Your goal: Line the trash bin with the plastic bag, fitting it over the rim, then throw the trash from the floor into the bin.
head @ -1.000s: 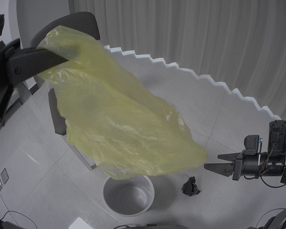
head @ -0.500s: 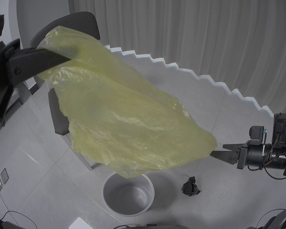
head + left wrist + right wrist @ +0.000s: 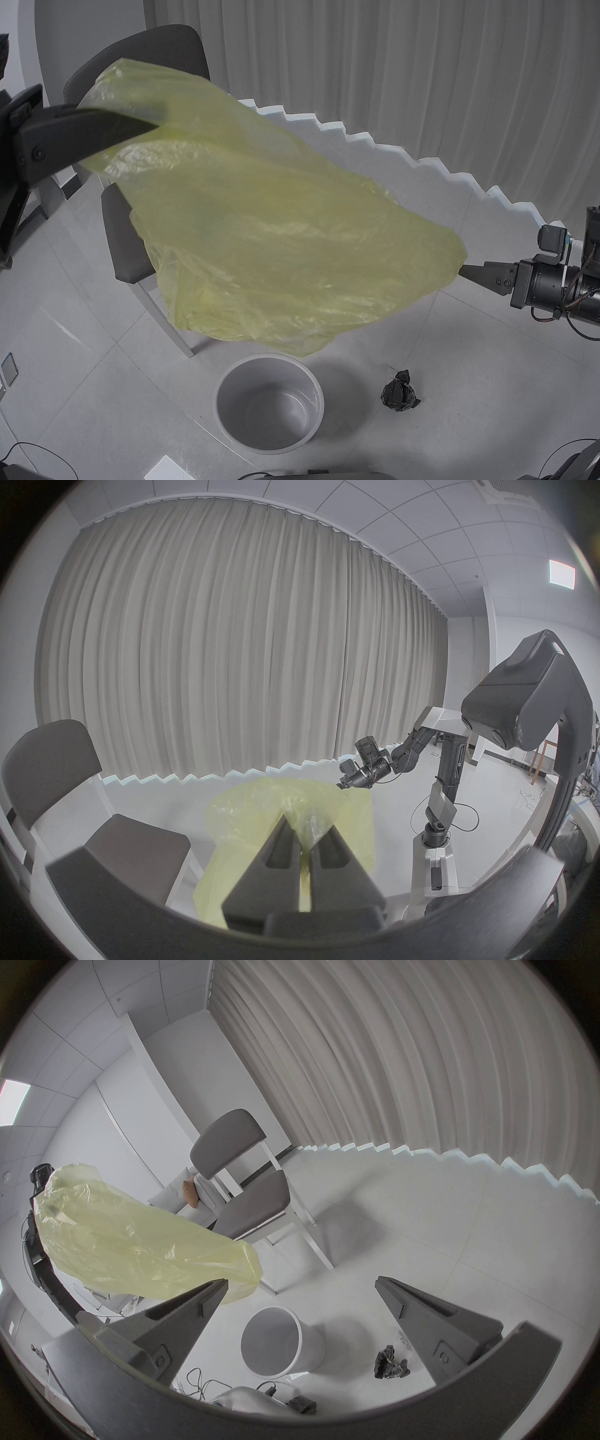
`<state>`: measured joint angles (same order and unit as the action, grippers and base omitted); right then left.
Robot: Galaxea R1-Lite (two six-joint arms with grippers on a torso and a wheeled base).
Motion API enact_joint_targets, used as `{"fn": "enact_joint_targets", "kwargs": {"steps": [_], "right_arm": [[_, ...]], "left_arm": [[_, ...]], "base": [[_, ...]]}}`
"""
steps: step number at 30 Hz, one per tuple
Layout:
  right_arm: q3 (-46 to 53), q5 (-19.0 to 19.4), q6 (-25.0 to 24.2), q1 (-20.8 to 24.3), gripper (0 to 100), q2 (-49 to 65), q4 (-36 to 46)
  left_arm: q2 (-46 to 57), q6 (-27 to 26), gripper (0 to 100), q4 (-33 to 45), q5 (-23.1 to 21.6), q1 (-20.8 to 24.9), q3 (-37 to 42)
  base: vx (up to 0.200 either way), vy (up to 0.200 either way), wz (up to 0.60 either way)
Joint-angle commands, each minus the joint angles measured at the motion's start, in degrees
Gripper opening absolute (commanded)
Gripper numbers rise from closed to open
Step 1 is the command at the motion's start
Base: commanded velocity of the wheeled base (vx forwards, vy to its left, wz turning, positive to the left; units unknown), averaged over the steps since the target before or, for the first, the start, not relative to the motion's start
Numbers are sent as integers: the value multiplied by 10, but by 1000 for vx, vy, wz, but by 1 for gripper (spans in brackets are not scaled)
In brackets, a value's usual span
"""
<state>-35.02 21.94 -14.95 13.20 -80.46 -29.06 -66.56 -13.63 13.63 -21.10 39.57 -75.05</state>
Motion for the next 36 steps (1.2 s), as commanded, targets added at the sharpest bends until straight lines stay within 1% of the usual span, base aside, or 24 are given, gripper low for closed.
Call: {"fn": "enact_joint_targets", "kwargs": {"steps": [1, 5, 12, 17, 23, 26, 36], "right_arm": [[-12, 1, 0, -5, 100, -8, 0], [-24, 13, -1, -11, 100, -17, -1], [-40, 21, -3, -28, 100, -13, 1], [-33, 21, -3, -24, 100, -17, 1], [32, 23, -1, 42, 100, -25, -4], [38, 22, 0, 52, 100, -39, -7], [64, 19, -6, 120, 100, -38, -6]], "left_arm": [[-1, 0, 0, 0, 0, -1, 1], [-2, 0, 0, 0, -1, -5, 2], [-3, 0, 0, 0, 0, -7, 2], [-5, 0, 0, -1, -1, -8, 0], [-7, 0, 0, -1, -1, -8, 1], [-6, 0, 0, -1, -2, -8, 2], [-4, 1, 0, -1, -2, -11, 3]], "base": [[0, 0, 0], [0, 0, 0], [0, 0, 0], [0, 0, 0], [0, 0, 0], [0, 0, 0], [0, 0, 0]]}}
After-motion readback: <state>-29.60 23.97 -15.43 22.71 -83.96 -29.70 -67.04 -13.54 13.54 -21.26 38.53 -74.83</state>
